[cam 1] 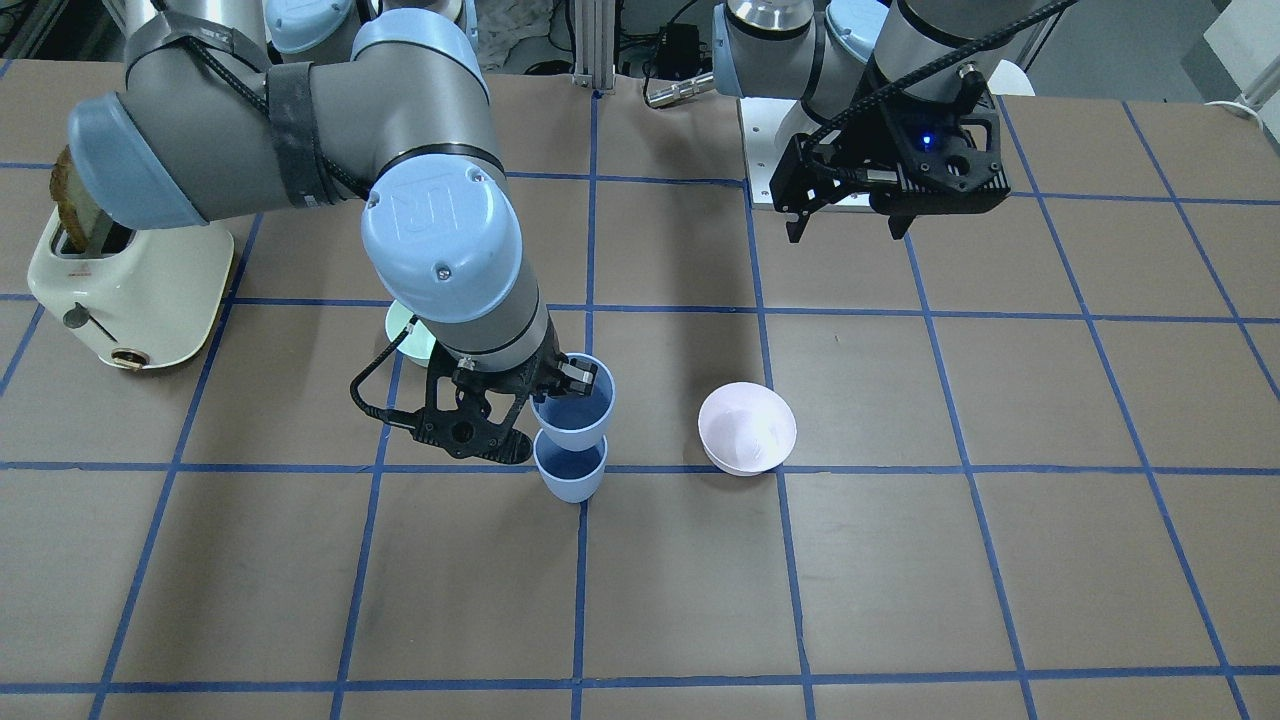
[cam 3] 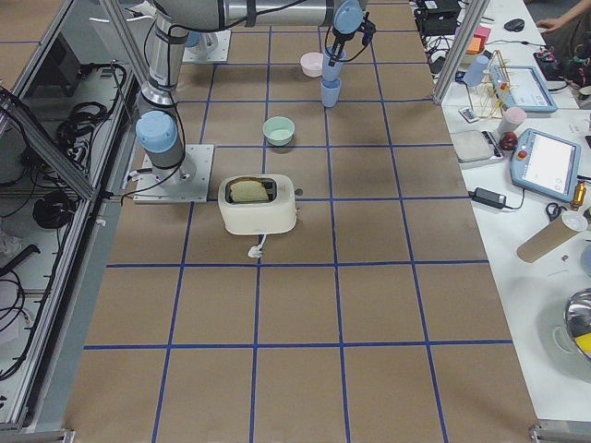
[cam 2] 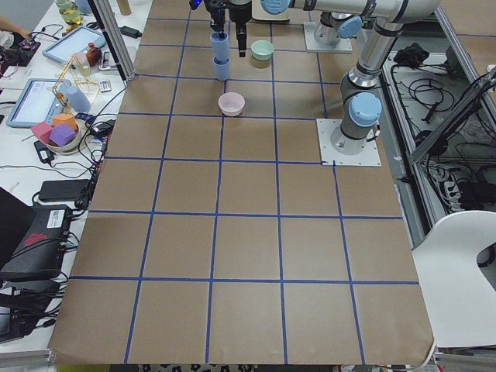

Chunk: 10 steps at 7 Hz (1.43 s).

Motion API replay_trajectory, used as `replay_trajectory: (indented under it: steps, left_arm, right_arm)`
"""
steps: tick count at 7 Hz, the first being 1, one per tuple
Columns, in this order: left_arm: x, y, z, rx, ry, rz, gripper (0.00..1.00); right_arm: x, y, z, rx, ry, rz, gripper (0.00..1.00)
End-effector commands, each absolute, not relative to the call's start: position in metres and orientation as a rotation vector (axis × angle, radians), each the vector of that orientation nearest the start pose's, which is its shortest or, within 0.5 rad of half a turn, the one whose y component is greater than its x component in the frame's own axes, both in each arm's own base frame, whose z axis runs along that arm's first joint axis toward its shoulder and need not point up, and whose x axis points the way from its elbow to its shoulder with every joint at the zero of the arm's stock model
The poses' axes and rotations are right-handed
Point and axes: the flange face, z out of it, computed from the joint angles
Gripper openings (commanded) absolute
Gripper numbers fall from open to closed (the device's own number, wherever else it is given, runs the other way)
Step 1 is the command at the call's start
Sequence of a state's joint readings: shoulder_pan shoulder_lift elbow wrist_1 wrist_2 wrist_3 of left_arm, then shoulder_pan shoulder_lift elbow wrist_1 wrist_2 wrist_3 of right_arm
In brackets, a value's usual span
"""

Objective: Stack blue cups with both arms

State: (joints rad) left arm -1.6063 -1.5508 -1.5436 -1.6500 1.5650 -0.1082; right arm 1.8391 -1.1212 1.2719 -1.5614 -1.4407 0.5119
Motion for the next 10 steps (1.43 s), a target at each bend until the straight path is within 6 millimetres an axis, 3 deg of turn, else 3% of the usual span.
replay_trajectory:
  steps: [1,4,5,7,8,10]
  left_arm:
    - [-0.151,-0.475,0.500,-0.106,3.141,0.061,1.00]
    - [-0.151,-0.477,0.501,-0.111,3.141,0.053,1.00]
    - [-0.151,-0.477,0.501,-0.109,3.143,0.046,1.00]
    - [-0.150,-0.479,0.501,-0.104,3.146,0.039,1.00]
    - [-0.149,-0.481,0.501,-0.109,3.146,0.039,1.00]
    - [-0.150,-0.480,0.502,-0.106,3.144,0.032,1.00]
  right_arm:
    - [0.312,-0.592,0.369,0.392,3.054,0.332,0.00]
    - [0.310,-0.592,0.358,0.388,3.045,0.317,0.00]
    - [0.309,-0.593,0.359,0.387,3.048,0.308,0.30]
    - [0.308,-0.592,0.356,0.412,3.056,0.316,1.00]
    - [0.303,-0.593,0.363,0.415,3.052,0.302,1.00]
    - [0.266,-0.609,0.389,0.481,3.029,0.232,1.00]
